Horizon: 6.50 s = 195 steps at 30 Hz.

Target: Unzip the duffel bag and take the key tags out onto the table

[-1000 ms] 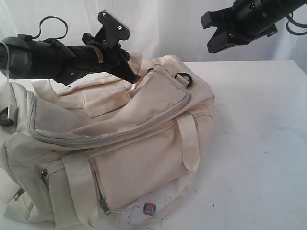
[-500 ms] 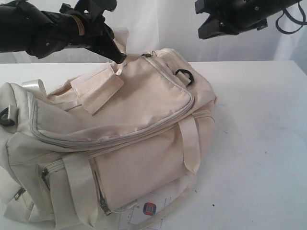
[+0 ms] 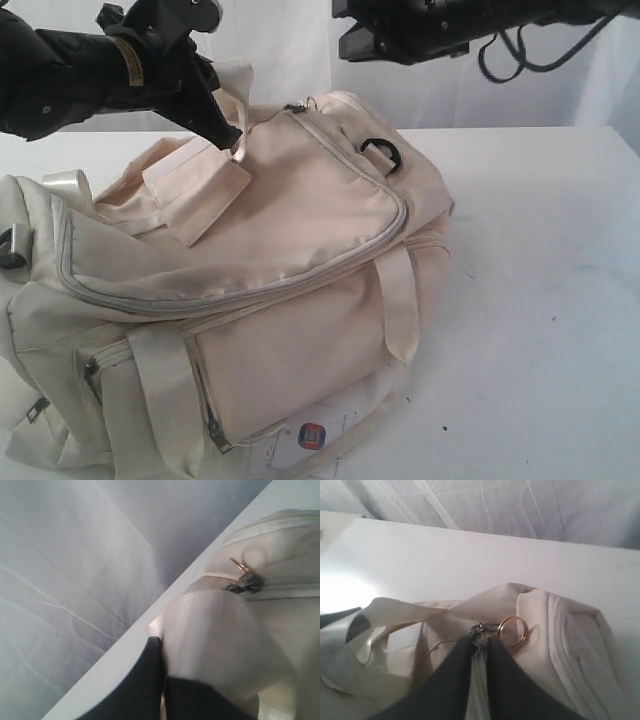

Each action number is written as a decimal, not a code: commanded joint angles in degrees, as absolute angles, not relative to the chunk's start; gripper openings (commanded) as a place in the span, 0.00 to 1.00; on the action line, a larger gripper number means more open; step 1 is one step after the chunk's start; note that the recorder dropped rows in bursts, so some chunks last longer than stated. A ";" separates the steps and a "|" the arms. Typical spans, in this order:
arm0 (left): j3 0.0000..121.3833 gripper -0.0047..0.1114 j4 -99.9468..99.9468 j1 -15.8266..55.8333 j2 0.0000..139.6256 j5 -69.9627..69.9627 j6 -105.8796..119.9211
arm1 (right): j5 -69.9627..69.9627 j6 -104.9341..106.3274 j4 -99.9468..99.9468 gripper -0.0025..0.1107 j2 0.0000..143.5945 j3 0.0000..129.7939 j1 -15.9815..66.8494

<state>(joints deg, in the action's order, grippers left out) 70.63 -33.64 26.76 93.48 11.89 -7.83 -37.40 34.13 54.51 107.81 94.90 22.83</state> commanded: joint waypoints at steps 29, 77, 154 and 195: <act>67.27 0.04 -35.16 26.76 88.64 20.65 -7.92 | -37.54 17.51 53.56 0.52 125.53 104.69 23.93; 67.27 0.04 -36.09 26.76 92.71 7.62 -9.47 | -57.92 20.77 40.76 0.02 114.76 104.48 23.93; 80.03 0.04 -24.43 22.34 98.48 3.18 -9.59 | -58.08 11.69 18.28 0.02 72.53 61.09 23.93; 92.70 0.57 -6.68 21.09 97.03 -29.83 10.72 | -52.62 15.20 24.13 0.02 72.75 55.84 23.93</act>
<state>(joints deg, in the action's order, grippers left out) 92.47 -11.63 20.12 99.20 -25.85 4.32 -51.01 14.53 24.64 73.24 56.32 24.29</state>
